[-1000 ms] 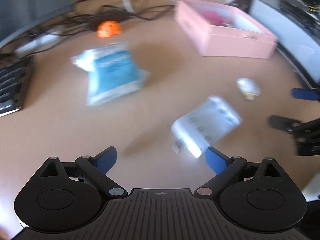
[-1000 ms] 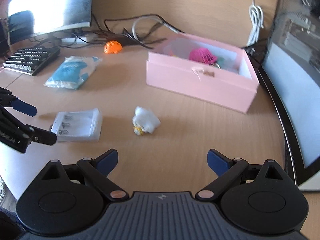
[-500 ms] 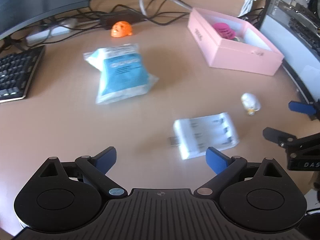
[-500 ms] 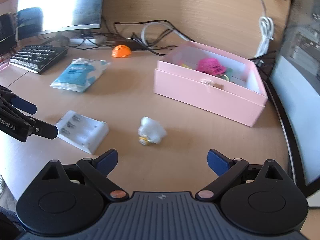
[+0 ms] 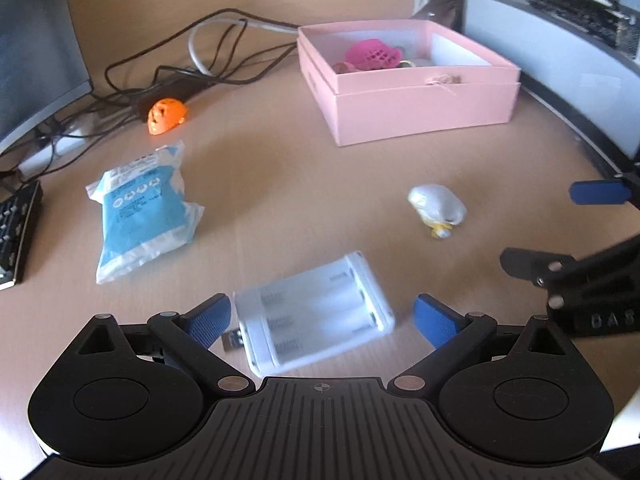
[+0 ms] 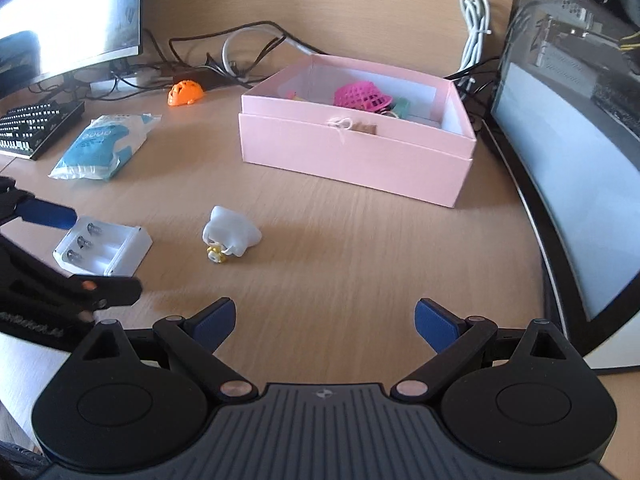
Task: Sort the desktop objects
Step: 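Grasp the battery charger with the left gripper while the right gripper grasps the white star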
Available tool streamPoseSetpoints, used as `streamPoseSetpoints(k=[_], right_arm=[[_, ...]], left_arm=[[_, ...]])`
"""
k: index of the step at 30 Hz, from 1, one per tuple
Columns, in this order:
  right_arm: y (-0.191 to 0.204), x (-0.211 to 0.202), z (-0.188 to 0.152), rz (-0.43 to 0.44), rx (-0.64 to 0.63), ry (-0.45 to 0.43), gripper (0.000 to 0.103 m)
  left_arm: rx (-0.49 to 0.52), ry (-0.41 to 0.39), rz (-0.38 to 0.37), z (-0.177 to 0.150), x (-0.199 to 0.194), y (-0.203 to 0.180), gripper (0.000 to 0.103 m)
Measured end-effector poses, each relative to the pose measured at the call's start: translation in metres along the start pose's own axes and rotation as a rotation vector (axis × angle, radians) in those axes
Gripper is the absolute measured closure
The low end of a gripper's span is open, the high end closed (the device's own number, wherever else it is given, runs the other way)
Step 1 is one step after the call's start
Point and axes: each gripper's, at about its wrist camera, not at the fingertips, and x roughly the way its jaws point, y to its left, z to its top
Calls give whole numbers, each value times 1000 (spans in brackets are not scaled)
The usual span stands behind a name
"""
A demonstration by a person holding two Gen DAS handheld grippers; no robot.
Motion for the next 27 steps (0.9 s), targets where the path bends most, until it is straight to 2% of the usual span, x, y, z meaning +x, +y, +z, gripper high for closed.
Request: streamPoseSetpoints(k=[7, 9, 12, 16, 18, 21, 27], right_arm=[[16, 4, 9, 63, -25, -25, 7], [19, 10, 15, 117, -20, -27, 19], [30, 21, 24, 149, -35, -24, 29], [41, 34, 35, 153, -52, -22, 38], [44, 36, 39, 168, -56, -20, 52], [47, 36, 40, 163, -71, -21, 65], [34, 28, 32, 126, -49, -12, 67]], left_arm=[[-35, 21, 3, -9, -2, 24, 2], [-47, 25, 3, -14, -4, 33, 2], [-76, 34, 5, -21, -8, 51, 2], [-105, 41, -12, -29, -11, 69, 2], [-110, 38, -41, -32, -12, 74, 1], [-93, 25, -56, -35, -13, 75, 1], [-67, 12, -78, -27, -6, 72, 0]])
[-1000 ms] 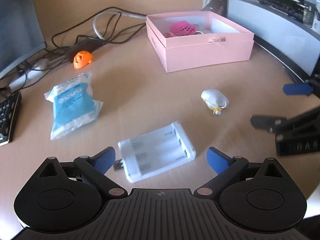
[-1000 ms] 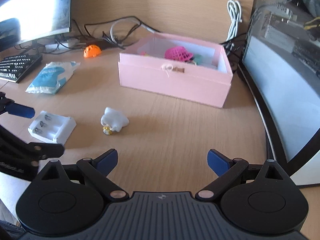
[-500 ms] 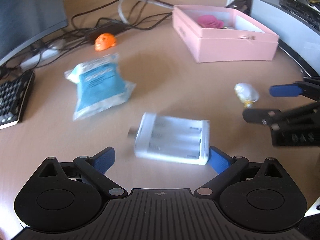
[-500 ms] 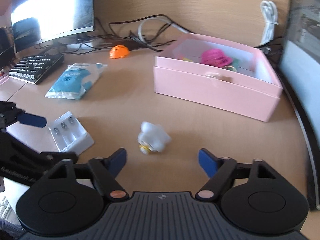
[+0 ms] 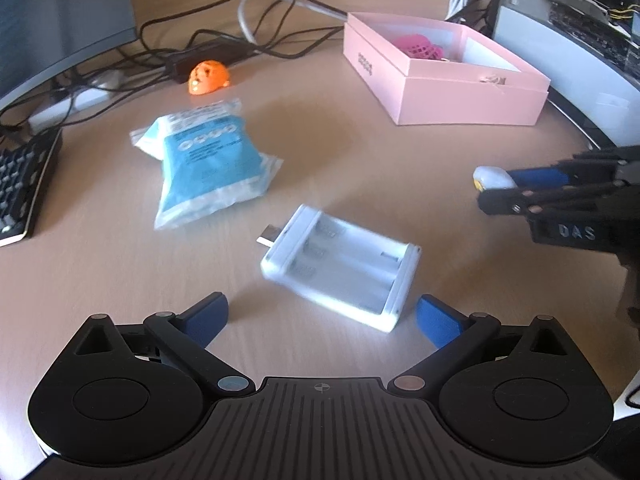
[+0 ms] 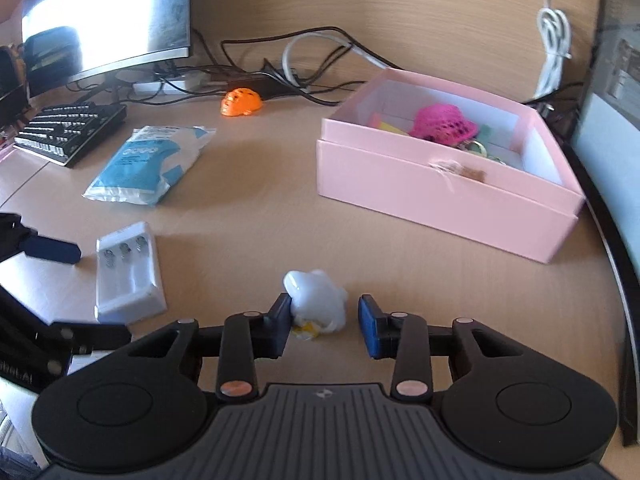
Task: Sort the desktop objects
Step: 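Grasp the battery charger with the left gripper while the right gripper grasps the white star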
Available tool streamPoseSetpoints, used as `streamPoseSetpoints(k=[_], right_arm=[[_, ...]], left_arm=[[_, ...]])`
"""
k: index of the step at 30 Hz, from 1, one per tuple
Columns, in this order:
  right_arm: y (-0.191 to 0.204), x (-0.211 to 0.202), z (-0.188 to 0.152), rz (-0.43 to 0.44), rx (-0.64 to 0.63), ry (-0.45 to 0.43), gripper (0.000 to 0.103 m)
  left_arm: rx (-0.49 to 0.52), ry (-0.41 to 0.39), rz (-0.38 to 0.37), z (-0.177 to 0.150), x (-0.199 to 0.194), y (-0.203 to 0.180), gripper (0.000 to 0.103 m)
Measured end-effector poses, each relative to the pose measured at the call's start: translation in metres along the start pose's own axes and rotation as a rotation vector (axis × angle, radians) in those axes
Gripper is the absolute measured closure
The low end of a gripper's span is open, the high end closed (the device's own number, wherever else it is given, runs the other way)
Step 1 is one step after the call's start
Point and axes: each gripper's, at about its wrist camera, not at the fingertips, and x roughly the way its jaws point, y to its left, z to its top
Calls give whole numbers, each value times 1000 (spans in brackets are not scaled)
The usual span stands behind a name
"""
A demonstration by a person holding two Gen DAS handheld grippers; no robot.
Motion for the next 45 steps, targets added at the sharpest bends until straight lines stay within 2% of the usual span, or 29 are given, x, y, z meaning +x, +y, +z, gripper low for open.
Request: streamPoseSetpoints(k=[6, 10, 16, 20, 25, 37, 40, 45], right_arm=[[-15, -17, -16, -50, 36, 9, 67], [-26, -25, -24, -79, 78, 12, 67], [-34, -33, -32, -111, 110, 15, 60], [-34, -43, -36, -121, 118, -13, 51], [-32, -49, -43, -111, 121, -20, 50], [-24, -36, -38, -45, 67, 4, 49], [-21, -32, -34, -28, 55, 3, 47], [-15, -24, -27, -1, 34, -6, 47]], left_arm=[[47, -11, -26, 15, 14, -10, 0], [92, -20, -78, 19, 17, -25, 0], [157, -42, -146, 12, 12, -48, 0], [134, -45, -106, 3, 4, -49, 0], [89, -56, -61, 2, 5, -45, 0], [92, -78, -68, 30, 28, -50, 0], [94, -85, -63, 29, 26, -50, 5], [87, -80, -68, 15, 15, -43, 5]])
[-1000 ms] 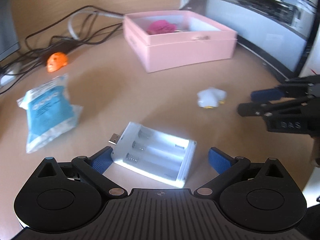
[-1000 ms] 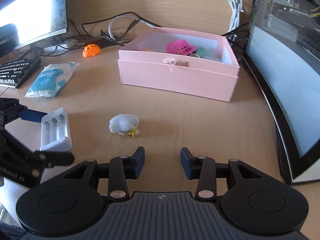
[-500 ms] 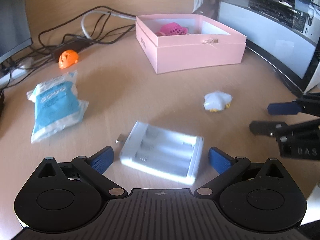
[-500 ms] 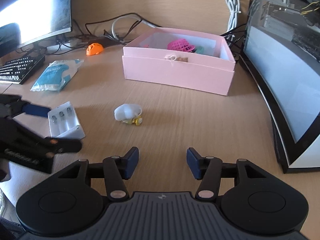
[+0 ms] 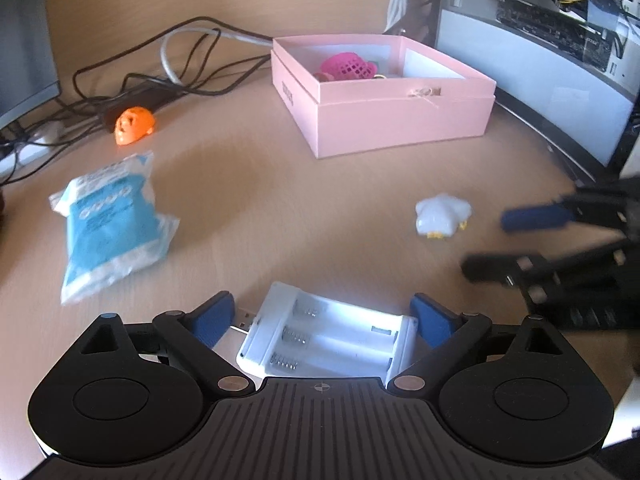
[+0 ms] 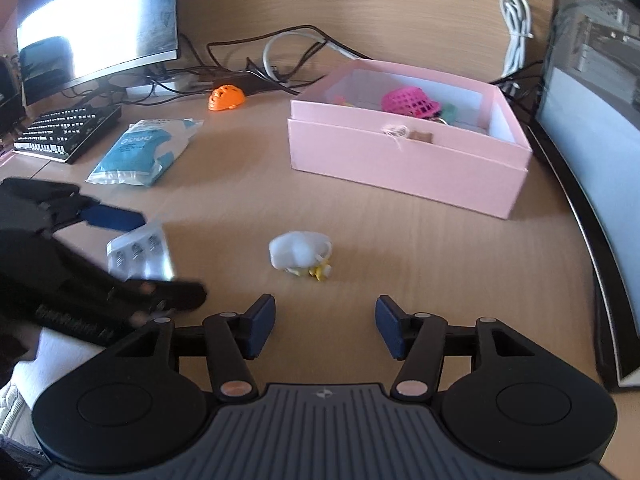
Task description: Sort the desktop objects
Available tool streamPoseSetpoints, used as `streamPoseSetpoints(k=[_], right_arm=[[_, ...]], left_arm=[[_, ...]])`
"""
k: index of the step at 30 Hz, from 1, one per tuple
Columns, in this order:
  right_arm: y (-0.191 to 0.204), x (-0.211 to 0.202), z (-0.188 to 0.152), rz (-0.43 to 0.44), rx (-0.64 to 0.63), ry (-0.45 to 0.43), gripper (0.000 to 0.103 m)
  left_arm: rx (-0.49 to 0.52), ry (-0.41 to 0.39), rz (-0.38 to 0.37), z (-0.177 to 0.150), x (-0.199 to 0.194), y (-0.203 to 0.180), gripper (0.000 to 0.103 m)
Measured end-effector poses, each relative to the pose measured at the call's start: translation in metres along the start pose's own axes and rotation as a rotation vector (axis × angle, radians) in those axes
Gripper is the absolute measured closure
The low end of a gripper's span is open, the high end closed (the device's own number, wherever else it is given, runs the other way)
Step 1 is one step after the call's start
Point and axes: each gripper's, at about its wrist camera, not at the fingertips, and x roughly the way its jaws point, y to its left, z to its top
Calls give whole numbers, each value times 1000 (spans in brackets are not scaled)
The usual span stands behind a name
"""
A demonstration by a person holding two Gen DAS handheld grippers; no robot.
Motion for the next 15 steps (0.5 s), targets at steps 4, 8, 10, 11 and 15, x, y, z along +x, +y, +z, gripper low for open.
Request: streamPoseSetpoints(k=[4, 8, 10, 11, 15], right_arm=[[7, 13, 11, 23, -9, -8, 47], [13, 27, 26, 18, -30, -1, 52], [15, 30, 33, 21, -53, 18, 64], [15, 29, 35, 24, -62, 29, 64], [3, 14, 46, 35, -56, 40, 65]], left_arm=[[-11, 10, 7, -13, -12, 4, 5], [-25, 26, 16, -19, -20, 10, 5], [-31, 40, 7, -18, -21, 14, 5], [-33, 45, 6, -18, -21, 17, 5], [-49, 43, 4, -8, -21, 25, 6]])
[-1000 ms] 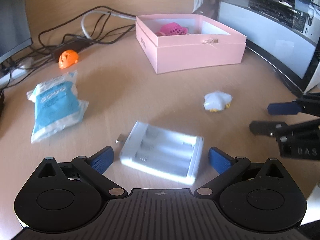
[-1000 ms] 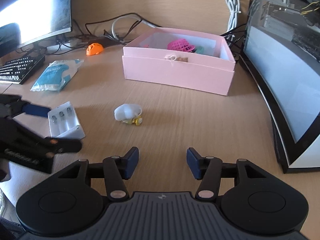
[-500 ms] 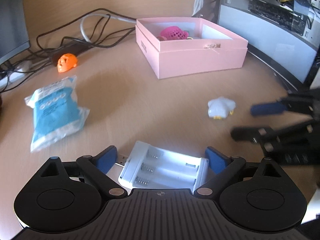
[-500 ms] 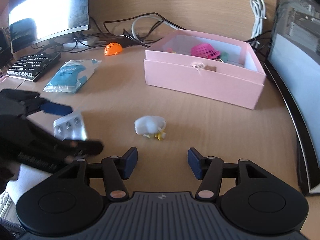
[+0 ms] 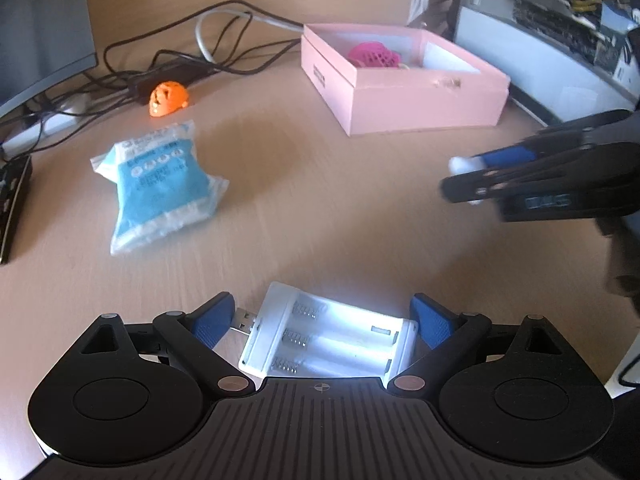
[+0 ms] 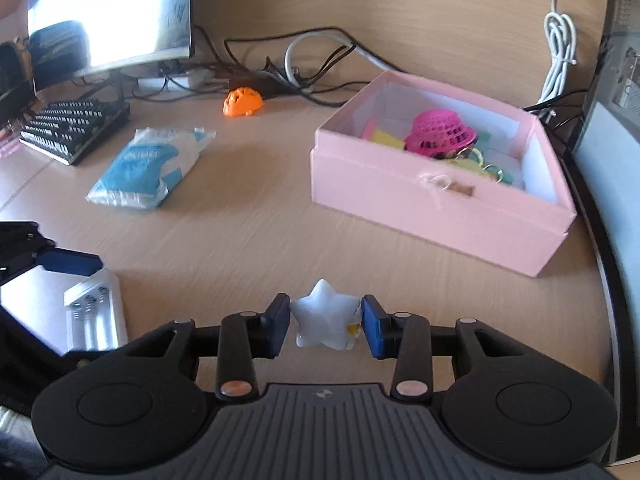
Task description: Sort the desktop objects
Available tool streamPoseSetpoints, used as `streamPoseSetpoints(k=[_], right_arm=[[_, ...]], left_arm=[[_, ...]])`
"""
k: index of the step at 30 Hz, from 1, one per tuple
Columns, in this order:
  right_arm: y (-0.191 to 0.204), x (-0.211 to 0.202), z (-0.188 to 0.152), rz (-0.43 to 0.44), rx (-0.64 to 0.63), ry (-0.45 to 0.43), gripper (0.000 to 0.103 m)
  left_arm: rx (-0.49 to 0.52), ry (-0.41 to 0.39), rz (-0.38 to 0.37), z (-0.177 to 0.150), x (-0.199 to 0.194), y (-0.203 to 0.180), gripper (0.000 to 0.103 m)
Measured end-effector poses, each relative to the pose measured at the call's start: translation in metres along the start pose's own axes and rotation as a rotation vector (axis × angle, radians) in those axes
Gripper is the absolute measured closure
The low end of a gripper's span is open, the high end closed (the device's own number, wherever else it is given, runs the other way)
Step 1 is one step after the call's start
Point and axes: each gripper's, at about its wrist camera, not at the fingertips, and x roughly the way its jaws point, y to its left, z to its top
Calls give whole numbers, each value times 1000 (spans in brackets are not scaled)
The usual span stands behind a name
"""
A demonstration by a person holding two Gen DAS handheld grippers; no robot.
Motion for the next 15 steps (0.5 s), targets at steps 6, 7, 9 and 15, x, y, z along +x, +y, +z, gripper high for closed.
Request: streamPoseSetpoints(k=[6, 7, 9, 15], right_arm=[[-30, -68, 49, -78, -15, -193, 65], [-36, -77, 60, -98, -13, -231, 65], [-48, -93, 80, -136, -4, -300, 65], [-85, -79, 118, -183, 72, -355, 64]], left_arm=[[59, -138, -64, 64, -20, -8, 30], [74, -157, -74, 81, -21, -13, 48], [67, -204, -112, 113, -20, -19, 44], [153, -339, -161, 189, 2, -45, 44]])
